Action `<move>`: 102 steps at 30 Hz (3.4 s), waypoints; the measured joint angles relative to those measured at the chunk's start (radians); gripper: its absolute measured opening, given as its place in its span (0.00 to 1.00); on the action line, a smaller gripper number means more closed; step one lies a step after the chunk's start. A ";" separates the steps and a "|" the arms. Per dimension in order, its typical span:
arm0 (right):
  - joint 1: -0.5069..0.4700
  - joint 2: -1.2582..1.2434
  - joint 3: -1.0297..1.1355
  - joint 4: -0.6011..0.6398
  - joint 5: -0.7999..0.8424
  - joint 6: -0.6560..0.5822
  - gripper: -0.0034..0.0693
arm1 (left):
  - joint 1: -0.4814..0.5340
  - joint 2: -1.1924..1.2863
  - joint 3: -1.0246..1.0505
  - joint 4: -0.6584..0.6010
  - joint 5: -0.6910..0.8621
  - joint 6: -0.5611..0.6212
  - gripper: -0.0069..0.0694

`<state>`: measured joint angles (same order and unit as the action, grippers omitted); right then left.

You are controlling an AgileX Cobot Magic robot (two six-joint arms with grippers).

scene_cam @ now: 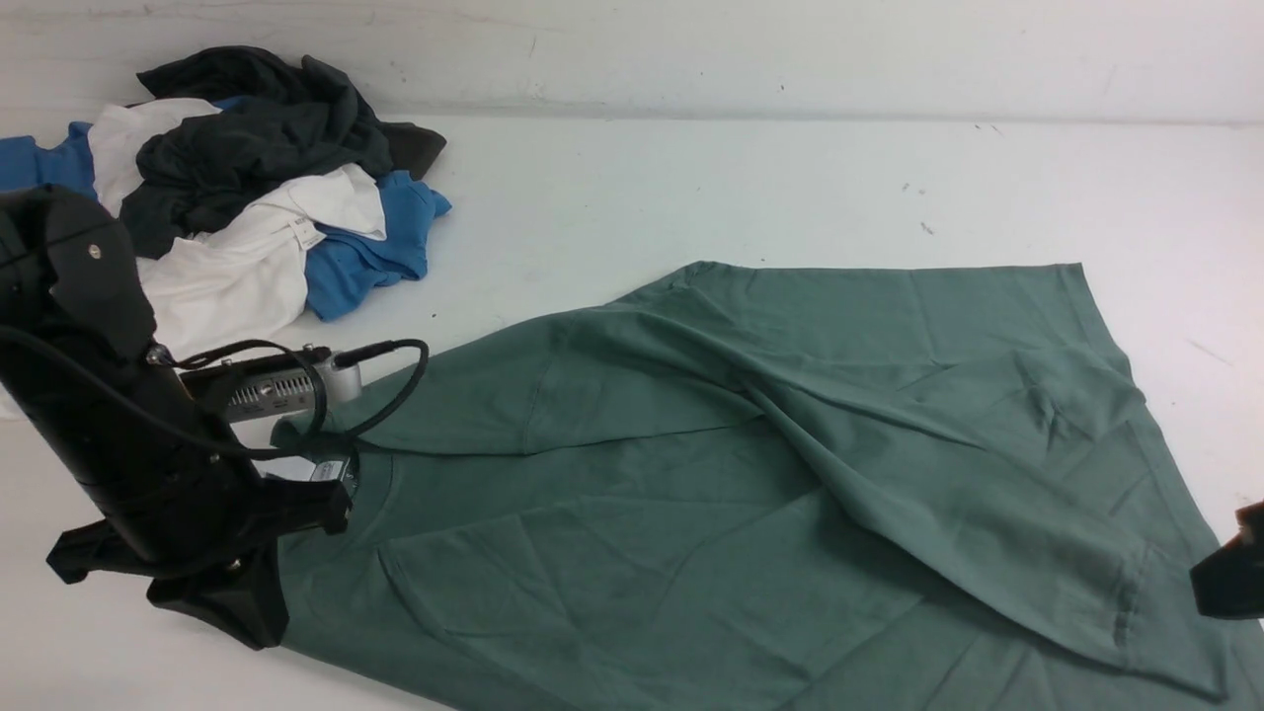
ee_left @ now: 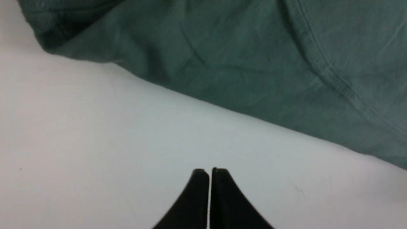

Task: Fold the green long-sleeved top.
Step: Use both arms simultaneously to clamp the lower edge of the clothing fabric, then use both arms to drag the lower edge of the fabric forward and fold it over the upper edge

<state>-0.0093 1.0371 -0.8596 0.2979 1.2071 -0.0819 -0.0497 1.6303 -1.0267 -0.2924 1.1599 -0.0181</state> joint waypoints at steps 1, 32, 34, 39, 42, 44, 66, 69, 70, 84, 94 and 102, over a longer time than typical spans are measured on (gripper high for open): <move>0.000 0.000 0.000 0.000 -0.003 0.000 0.53 | 0.006 0.000 0.000 -0.003 -0.009 0.007 0.09; 0.000 0.000 0.000 0.000 -0.046 0.000 0.53 | -0.019 0.217 -0.013 0.147 -0.126 -0.209 0.65; 0.001 0.000 0.000 0.000 -0.041 0.000 0.53 | -0.019 0.217 -0.013 0.141 -0.129 -0.213 0.57; 0.071 0.000 0.012 -0.004 0.016 0.000 0.53 | -0.021 0.217 -0.013 0.108 -0.137 -0.212 0.17; 0.135 0.000 0.073 -0.005 0.015 0.000 0.53 | -0.001 0.218 -0.013 0.091 -0.133 -0.190 0.11; 0.164 0.000 0.141 -0.025 0.015 0.006 0.53 | 0.027 0.220 -0.013 0.084 -0.122 -0.160 0.11; 0.174 0.337 0.355 -0.366 -0.191 0.298 0.53 | 0.140 0.226 -0.012 0.112 -0.080 -0.080 0.11; 0.174 0.384 0.355 -0.390 -0.196 0.329 0.53 | 0.140 0.226 -0.012 0.112 -0.080 -0.080 0.11; 0.174 0.396 0.347 -0.394 -0.191 0.336 0.53 | 0.140 0.226 -0.012 0.112 -0.081 -0.080 0.11; 0.179 0.442 0.313 -0.353 -0.156 0.308 0.10 | 0.140 0.208 -0.007 0.131 -0.093 -0.056 0.11; 0.179 0.128 0.313 -0.398 -0.043 0.350 0.10 | 0.140 0.052 0.000 0.146 0.003 -0.030 0.11; 0.179 0.013 0.058 -0.437 0.014 0.383 0.10 | 0.140 -0.056 -0.003 0.125 0.045 -0.022 0.11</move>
<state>0.1694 1.0501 -0.8014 -0.1395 1.2215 0.3009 0.0901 1.5741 -1.0293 -0.1672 1.2044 -0.0400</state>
